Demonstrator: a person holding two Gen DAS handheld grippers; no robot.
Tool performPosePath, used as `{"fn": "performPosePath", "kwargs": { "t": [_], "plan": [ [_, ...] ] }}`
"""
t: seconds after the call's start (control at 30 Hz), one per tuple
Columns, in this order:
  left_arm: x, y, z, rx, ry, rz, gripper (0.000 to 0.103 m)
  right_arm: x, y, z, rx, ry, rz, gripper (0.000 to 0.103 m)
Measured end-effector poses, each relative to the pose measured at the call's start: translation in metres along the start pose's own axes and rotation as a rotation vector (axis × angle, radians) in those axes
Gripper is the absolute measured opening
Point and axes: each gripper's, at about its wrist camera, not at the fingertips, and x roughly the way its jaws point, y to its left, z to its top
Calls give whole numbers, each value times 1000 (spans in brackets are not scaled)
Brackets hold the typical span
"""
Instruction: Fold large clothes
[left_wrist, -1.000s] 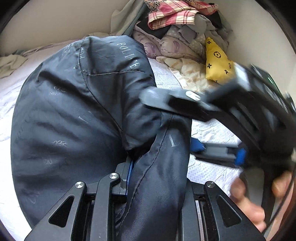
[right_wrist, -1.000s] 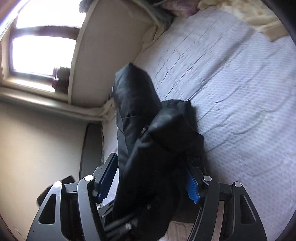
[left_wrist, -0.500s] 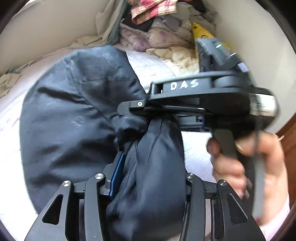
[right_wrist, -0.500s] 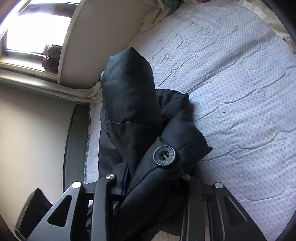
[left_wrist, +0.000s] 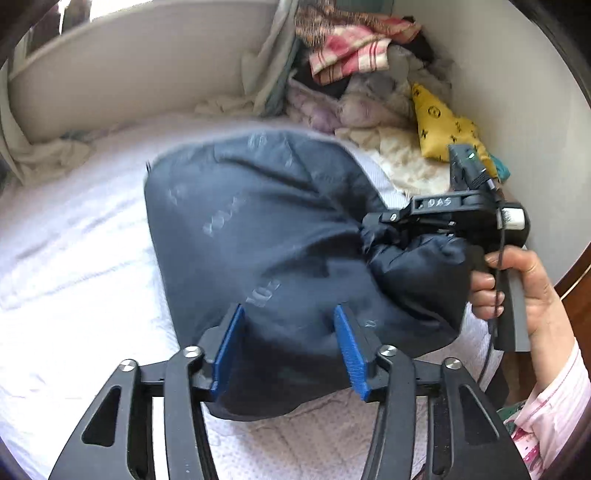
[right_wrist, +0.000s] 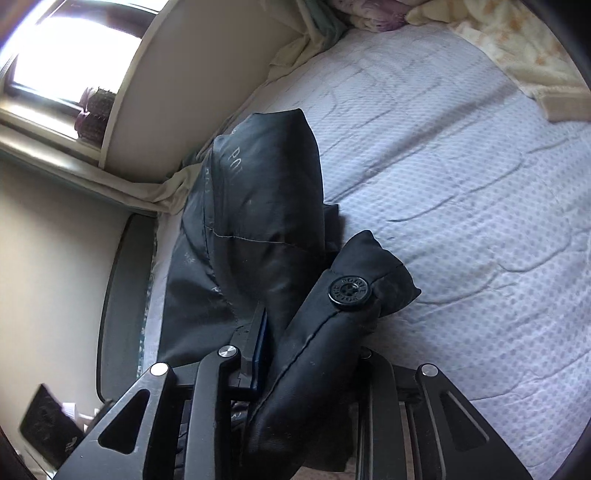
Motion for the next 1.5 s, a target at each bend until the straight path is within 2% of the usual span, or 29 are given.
{"fn": "performPosePath", "kwargs": {
  "t": [0.1,0.3,0.37,0.4,0.43,0.47,0.5,0.57,0.6,0.63,0.67,0.7,0.77,0.83,0.9,0.93,1.0,1.23,1.4,1.43,1.5],
  "plan": [
    [17,-10,-5,26,23,0,53,0,-11,-2,6,1,-35,22],
    [65,-24,-24,73,77,70,52,1,-27,-8,13,-17,-116,26],
    [69,-25,-29,66,73,89,52,-5,-22,-9,4,-31,-148,40],
    [70,-26,-29,66,69,97,52,-14,-15,-9,-4,-48,-192,46],
    [72,-27,-27,68,66,103,52,-23,-9,-9,-23,-73,-234,56],
    [72,-28,-26,71,63,113,52,-32,-2,-10,-43,-100,-270,58],
    [71,-28,-27,70,63,117,52,-49,15,-13,-100,-173,-350,58],
    [71,-27,-26,67,64,116,52,-73,44,-22,-214,-291,-434,58],
    [70,-29,-27,70,63,120,52,-86,66,-31,-303,-351,-424,57],
    [67,-32,-31,74,62,128,52,-91,79,-39,-354,-356,-370,50],
    [66,-34,-33,75,60,135,52,-92,87,-43,-383,-339,-319,38],
    [65,-35,-33,74,58,140,53,-86,99,-51,-429,-283,-233,32],
    [63,-35,-32,68,55,136,54,-70,109,-61,-485,-201,-206,13],
    [63,-30,-32,57,50,124,55,-43,112,-69,-520,-114,-313,7],
    [60,-27,-33,45,46,104,55,-17,97,-71,-516,-55,-460,5],
    [58,-26,-33,44,44,95,55,-8,91,-72,-517,-39,-500,1],
    [58,-28,-35,54,38,86,56,6,74,-70,-498,-4,-524,0],
    [64,-28,-40,63,33,73,57,34,34,-66,-350,-1,-485,0],
    [69,-33,-44,86,32,86,57,51,31,-68,-391,-30,-542,0],
    [69,-33,-44,91,32,89,57,51,37,-80,-399,-34,-551,0],
    [71,-35,-45,103,29,100,58,58,37,-82,-417,-40,-577,0]
  ]
}}
